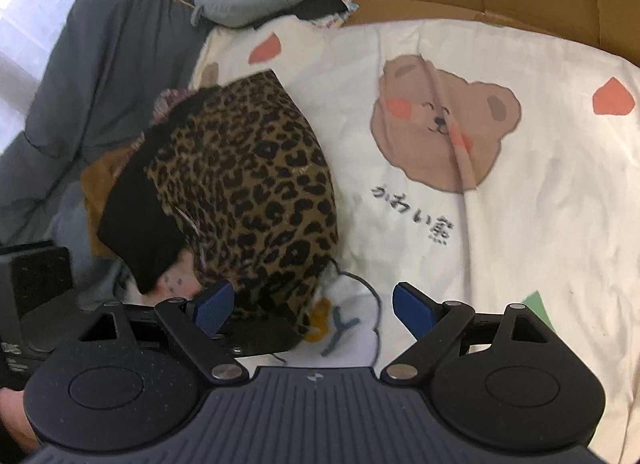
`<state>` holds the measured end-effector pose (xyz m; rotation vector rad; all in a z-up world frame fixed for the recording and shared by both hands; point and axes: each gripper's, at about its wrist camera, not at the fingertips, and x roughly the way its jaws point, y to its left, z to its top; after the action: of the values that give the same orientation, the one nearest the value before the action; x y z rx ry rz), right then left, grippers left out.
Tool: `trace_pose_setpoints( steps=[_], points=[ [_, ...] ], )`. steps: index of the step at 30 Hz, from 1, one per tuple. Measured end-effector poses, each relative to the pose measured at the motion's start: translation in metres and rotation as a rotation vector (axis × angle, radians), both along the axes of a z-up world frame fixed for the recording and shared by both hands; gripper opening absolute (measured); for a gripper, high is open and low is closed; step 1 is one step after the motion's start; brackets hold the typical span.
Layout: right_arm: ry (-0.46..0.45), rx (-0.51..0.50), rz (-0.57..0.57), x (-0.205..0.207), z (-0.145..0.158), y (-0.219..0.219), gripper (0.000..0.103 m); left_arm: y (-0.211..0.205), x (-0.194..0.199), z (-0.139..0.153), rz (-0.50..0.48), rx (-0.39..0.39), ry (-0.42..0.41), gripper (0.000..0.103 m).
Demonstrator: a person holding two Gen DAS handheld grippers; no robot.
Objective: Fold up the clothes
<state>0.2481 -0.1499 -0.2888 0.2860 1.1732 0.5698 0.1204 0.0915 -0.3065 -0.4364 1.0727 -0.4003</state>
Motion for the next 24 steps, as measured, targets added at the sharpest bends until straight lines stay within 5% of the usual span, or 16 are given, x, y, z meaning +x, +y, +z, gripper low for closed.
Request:
trace_pose_setpoints(
  steps=[3,5,7,12,16,24],
  points=[
    [0.012,-0.005,-0.003,-0.001,-0.008,-0.003,0.089,0.010,-0.005,-0.001,0.008,0.006,-0.001,0.018],
    [0.018,-0.008,0.000,-0.001,-0.011,-0.004,0.089,0.021,-0.003,-0.001,0.039,0.012,-0.009,0.049],
    [0.018,-0.007,0.006,-0.001,-0.012,-0.002,0.089,0.035,0.001,0.000,0.084,0.018,-0.020,0.063],
    [0.010,-0.011,0.029,-0.004,-0.013,0.003,0.089,0.069,0.011,0.001,0.195,0.033,-0.047,0.064],
    [0.011,-0.022,0.045,-0.006,-0.014,0.005,0.089,0.097,0.019,0.001,0.284,0.046,-0.068,0.082],
    [0.021,-0.045,0.059,-0.011,-0.020,0.003,0.089,0.136,0.042,-0.006,0.406,0.081,-0.086,0.089]
  ],
)
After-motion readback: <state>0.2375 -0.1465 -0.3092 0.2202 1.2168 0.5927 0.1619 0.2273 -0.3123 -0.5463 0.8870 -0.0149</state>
